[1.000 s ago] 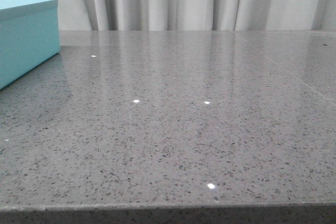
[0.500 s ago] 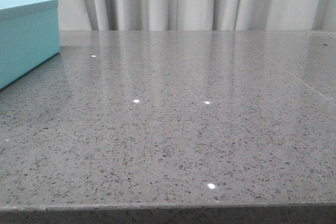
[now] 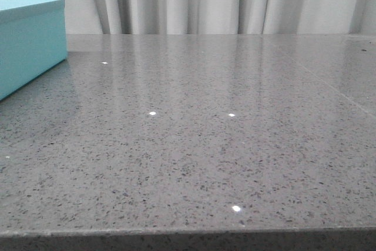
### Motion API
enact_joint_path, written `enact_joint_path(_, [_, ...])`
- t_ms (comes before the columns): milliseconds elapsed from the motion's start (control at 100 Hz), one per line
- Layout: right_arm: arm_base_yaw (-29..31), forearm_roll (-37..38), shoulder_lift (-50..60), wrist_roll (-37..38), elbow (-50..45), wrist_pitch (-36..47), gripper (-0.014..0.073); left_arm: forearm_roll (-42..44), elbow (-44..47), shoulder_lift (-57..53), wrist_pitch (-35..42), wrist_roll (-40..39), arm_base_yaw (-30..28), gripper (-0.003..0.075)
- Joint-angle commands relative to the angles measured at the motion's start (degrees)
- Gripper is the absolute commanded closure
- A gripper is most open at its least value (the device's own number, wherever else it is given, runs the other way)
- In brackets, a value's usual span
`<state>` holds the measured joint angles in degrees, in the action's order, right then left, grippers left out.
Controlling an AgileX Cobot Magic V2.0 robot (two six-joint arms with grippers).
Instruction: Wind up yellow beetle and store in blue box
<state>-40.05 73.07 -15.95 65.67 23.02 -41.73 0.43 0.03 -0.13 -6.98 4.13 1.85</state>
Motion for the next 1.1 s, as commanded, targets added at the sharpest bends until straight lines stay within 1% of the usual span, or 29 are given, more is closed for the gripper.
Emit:
enact_joint_path(0, [0.4, -1.0, 0.5, -1.3, 1.4, 1.1, 0.0708, 0.0, 0.4, -2.0, 5.0, -0.6, 0.3, 0.074])
enact_joint_path(130, [0.4, -7.3, 2.9, -7.6, 1.4, 1.2, 0.0708, 0.0, 0.4, -2.0, 5.0, -0.6, 0.3, 0.074])
enact_joint_path(320, [0.4, -18.6, 7.7, -21.3, 1.4, 1.6, 0.0708, 0.0, 0.4, -2.0, 5.0, -0.6, 0.3, 0.074])
enact_joint_path(410, [1.0, -22.9, 10.4, -24.1, 1.3, 1.6, 0.0708, 0.0, 0.4, -2.0, 5.0, -0.6, 0.3, 0.074])
enact_joint_path(590, [4.7, -29.6, 14.8, -28.8, -0.2, 2.6, 0.0708, 0.0, 0.4, -2.0, 5.0, -0.6, 0.3, 0.074])
enact_joint_path(720, [8.8, -38.2, 17.1, -37.9, -1.3, 4.0, 0.0708, 0.0, 0.4, -2.0, 5.0, -0.6, 0.3, 0.074])
enact_joint_path(890, [15.6, -52.5, 17.7, -52.8, -3.9, 11.0, 0.0708, 0.0, 0.4, -2.0, 5.0, -0.6, 0.3, 0.074])
enact_joint_path(1000, [20.7, -62.6, 17.7, -62.2, -7.1, 19.2, 0.0708, 0.0, 0.4, -2.0, 5.0, -0.6, 0.3, 0.074])
enact_joint_path(1090, [24.6, -69.6, 17.7, -66.7, -10.9, 27.2, 0.0708, 0.0, 0.4, -2.0, 5.0, -0.6, 0.3, 0.074])
